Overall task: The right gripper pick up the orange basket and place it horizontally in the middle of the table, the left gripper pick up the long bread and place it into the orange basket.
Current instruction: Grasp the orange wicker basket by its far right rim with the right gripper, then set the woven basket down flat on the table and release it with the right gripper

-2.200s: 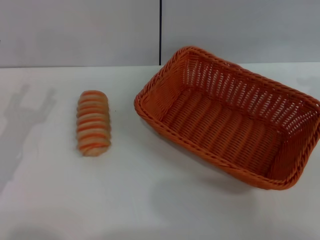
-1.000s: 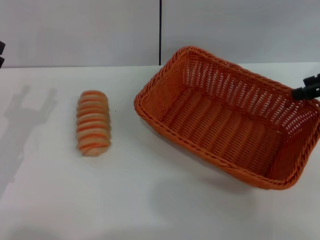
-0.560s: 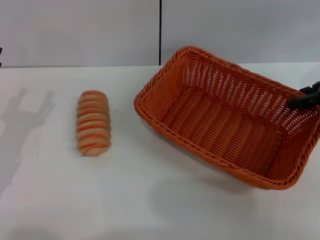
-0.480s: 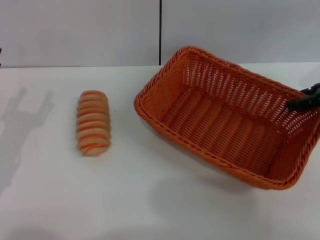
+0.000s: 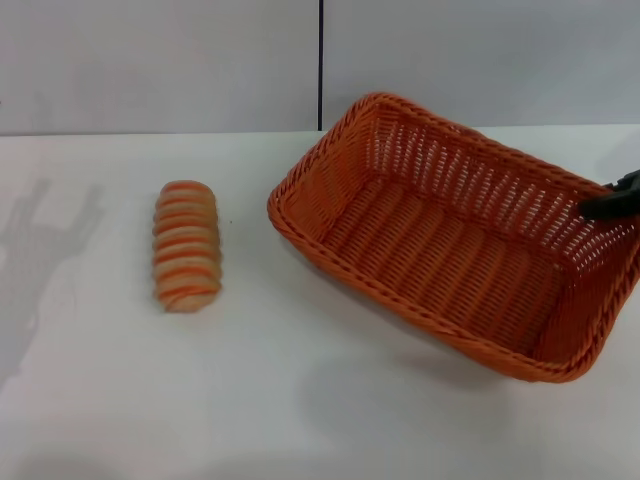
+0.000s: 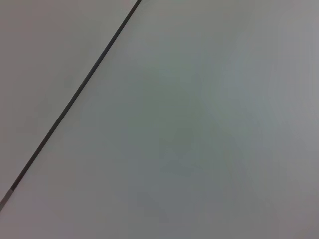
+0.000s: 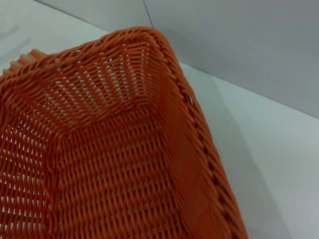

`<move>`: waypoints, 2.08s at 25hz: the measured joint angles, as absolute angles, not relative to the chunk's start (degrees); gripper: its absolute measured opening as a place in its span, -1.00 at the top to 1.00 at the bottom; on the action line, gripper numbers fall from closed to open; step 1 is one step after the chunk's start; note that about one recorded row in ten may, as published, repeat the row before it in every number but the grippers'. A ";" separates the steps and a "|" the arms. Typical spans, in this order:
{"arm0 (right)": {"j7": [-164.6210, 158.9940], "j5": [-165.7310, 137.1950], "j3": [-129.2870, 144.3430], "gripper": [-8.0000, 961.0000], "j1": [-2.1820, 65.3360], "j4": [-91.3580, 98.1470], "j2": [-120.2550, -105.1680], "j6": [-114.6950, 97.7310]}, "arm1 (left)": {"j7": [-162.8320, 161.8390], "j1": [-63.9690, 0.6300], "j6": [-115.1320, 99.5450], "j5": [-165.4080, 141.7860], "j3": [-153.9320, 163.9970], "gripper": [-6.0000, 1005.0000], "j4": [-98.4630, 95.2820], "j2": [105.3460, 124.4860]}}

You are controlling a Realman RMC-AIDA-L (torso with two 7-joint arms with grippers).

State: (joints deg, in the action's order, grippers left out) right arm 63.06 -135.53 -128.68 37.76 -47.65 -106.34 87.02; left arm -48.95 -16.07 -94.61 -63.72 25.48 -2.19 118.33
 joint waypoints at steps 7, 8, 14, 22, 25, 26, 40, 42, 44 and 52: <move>64.54 -135.53 -128.76 0.33 37.58 -47.72 -106.43 87.13 | -48.96 -16.08 -94.49 -63.72 25.49 -0.68 -2.04 118.39; 64.70 -135.53 -128.84 0.39 37.55 -47.72 -106.43 87.14 | -48.96 -16.08 -94.48 -63.72 25.49 -0.68 -2.02 118.39; 65.45 -135.10 -129.54 0.63 36.86 -48.79 -106.89 86.94 | -48.96 -16.09 -94.54 -63.72 25.49 -0.68 -2.02 118.37; 70.01 -133.23 -135.13 0.63 34.32 -52.76 -110.56 86.34 | -48.93 -16.26 -94.45 -63.72 25.58 -0.68 -2.28 118.20; 72.30 -129.10 -136.75 0.63 32.59 -52.77 -111.63 85.70 | -48.72 -16.04 -94.68 -63.72 25.83 -0.68 -2.30 118.20; 72.30 -129.10 -136.75 0.63 32.59 -52.77 -111.63 85.70 | -48.64 -16.02 -94.71 -63.72 25.92 -0.68 -2.26 118.20; 75.06 -111.25 -141.85 0.63 26.08 -54.97 -112.52 85.50 | -48.91 -16.14 -94.61 -63.72 27.53 -0.68 -2.78 118.21; 75.98 -109.77 -141.87 0.63 25.59 -54.99 -112.66 85.79 | -48.92 -16.22 -94.37 -63.72 27.55 -0.68 -2.82 118.21; 76.63 -108.72 -141.88 0.63 25.36 -55.01 -112.75 86.37 | -48.92 -16.22 -94.37 -63.72 27.55 -0.68 -2.82 118.21; 77.50 -105.70 -142.98 0.64 26.04 -55.91 -112.02 92.36 | -48.75 -16.56 -93.63 -63.72 27.58 -0.68 -2.89 118.23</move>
